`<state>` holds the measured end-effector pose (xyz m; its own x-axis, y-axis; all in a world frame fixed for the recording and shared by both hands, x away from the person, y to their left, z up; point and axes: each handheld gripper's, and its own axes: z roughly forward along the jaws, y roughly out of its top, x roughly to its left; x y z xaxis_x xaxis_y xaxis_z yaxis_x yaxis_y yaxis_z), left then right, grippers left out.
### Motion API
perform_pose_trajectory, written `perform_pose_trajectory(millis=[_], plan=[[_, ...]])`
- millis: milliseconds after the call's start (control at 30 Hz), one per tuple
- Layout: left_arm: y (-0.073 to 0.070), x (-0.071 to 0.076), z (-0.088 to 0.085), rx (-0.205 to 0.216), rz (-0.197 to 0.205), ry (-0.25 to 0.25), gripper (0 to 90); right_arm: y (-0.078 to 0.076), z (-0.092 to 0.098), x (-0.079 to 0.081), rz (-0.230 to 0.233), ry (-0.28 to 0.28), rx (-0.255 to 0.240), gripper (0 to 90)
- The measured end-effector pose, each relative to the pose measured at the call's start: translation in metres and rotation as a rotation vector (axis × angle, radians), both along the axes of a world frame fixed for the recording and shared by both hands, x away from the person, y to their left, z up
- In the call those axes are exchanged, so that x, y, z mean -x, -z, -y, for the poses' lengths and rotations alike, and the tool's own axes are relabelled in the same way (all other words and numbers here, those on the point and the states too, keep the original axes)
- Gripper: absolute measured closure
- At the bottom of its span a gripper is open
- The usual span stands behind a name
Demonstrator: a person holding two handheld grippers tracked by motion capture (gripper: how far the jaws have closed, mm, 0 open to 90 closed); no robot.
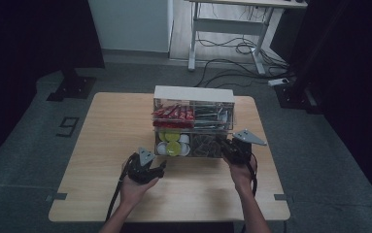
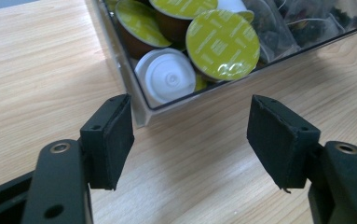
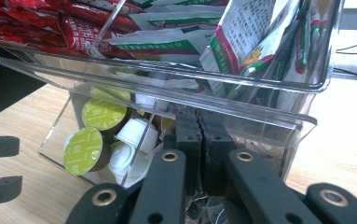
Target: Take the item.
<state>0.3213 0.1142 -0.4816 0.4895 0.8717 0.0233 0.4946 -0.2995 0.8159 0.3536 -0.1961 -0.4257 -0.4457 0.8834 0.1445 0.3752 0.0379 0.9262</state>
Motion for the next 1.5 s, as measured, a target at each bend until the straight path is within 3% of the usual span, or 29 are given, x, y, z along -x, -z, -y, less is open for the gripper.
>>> perform_pose_trajectory(millis=[300,700,1500], plan=[[-0.004,-0.008,0.009,0.018,-0.007,0.002,32.0,0.000,-0.001,0.000,-0.001,-0.002,0.007,86.5],[-0.009,-0.016,0.014,-0.003,0.016,-0.014,32.2,0.001,-0.002,0.000,0.001,0.000,0.002,86.5],[-0.005,-0.034,0.036,-0.002,0.029,-0.012,32.1,0.001,-0.003,0.000,0.001,-0.002,0.003,86.3]])
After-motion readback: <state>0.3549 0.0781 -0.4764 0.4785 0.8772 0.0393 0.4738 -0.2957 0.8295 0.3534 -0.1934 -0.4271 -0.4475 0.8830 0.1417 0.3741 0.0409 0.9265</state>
